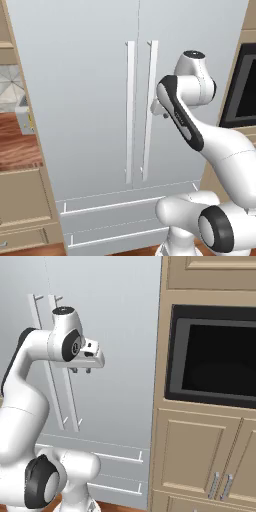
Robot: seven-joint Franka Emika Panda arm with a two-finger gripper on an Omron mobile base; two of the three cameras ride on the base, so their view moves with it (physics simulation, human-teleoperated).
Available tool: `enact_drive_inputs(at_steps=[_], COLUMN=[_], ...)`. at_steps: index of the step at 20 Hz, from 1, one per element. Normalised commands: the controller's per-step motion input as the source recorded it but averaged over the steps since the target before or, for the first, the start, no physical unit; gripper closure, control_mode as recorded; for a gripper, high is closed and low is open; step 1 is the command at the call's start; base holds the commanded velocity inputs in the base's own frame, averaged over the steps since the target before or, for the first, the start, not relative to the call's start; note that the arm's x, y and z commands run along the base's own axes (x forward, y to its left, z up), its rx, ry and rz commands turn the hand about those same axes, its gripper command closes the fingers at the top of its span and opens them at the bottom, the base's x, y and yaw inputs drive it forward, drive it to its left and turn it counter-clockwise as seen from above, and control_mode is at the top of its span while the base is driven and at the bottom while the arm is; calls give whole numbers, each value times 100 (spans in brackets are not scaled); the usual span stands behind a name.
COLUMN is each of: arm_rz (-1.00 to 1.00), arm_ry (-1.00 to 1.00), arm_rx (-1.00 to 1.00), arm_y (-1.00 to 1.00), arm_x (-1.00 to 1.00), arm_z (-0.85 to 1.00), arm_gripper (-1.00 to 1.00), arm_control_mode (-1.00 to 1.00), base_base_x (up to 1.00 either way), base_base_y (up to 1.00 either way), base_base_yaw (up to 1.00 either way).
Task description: Gather the lemon wedge and cucumber from the fridge and place them on a tray on the dining counter. Then gather the fish and steak from the fridge and place them on the other tray.
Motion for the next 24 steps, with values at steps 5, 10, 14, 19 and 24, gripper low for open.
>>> enact_drive_inputs(at_steps=[5, 10, 14, 19, 24], arm_rz=[0, 0, 0, 0, 0], arm_ry=[0, 0, 0, 0, 0], arm_rx=[0, 0, 0, 0, 0], arm_y=[0, 0, 0, 0, 0], arm_x=[-2, 0, 0, 0, 0], arm_z=[0, 0, 0, 0, 0], arm_gripper=[-100, -100, -100, -100, -100], arm_control_mode=[100, 100, 100, 100, 100], base_base_x=[-37, -29, 0, 0, 2], base_base_y=[21, 50, 12, 16, 25], base_base_yaw=[-2, 0, 0, 0, 0])
